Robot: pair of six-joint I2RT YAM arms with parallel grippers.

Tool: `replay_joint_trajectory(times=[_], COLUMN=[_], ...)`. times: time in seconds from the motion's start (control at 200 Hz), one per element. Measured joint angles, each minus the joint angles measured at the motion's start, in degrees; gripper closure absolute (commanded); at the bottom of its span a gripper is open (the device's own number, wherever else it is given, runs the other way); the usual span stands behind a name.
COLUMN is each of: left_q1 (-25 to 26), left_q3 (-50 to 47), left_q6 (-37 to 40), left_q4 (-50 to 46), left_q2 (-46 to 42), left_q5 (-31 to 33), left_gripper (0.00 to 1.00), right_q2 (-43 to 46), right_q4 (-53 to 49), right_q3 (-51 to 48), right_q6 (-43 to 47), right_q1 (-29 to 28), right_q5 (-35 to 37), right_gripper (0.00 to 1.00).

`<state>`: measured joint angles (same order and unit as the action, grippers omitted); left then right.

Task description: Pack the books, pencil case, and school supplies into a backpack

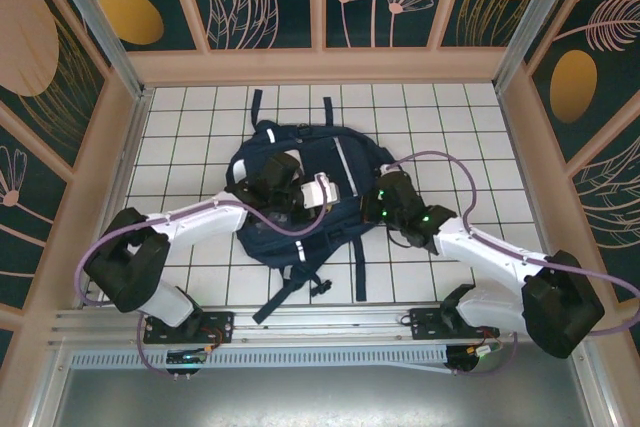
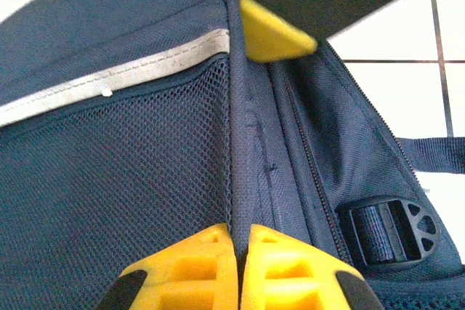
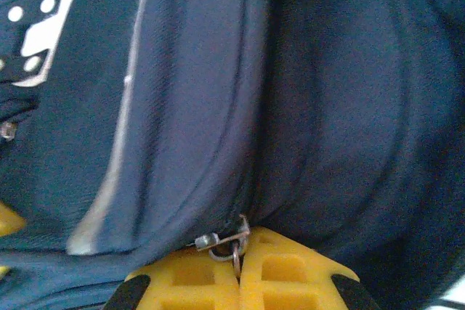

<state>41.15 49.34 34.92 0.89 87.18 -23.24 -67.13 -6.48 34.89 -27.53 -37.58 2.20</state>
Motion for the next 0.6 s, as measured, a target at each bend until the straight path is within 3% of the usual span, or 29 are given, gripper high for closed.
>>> replay_joint_trajectory(times=[0.24, 0.38, 0.47, 0.54, 0.601], left_q1=[-3.61, -9.03, -13.31, -16.85, -19.26], left_q3=[-5.44, -6.01, -3.02, 0.11, 2.25], left_q6=[9.25, 4.92, -0.22, -6.49, -13.44], left_q4=[3.02, 3.45, 0.92, -1.07, -3.10], left_q2=[-5.60, -6.43, -4.57, -1.92, 0.00], left_q5=[-3.74, -6.12, -5.53, -1.70, 2.03], left_gripper=[1.00, 0.94, 0.70, 0.60, 0.43], right_q2=[-0.33, -1.70, -3.08, -5.97, -9.66], right_q4=[0.07, 1.49, 2.19, 4.02, 7.02], right_q3=[0.85, 2.32, 2.89, 3.80, 5.70], right_q6=[9.25, 12.92, 14.75, 15.08, 14.95], right_q1=[4.20, 3.50, 0.15, -3.43, -6.36], right_q5=[-11.87, -16.55, -16.61, -15.78, -15.37], right_gripper=[1.00, 1.00, 1.00, 1.00, 1.00])
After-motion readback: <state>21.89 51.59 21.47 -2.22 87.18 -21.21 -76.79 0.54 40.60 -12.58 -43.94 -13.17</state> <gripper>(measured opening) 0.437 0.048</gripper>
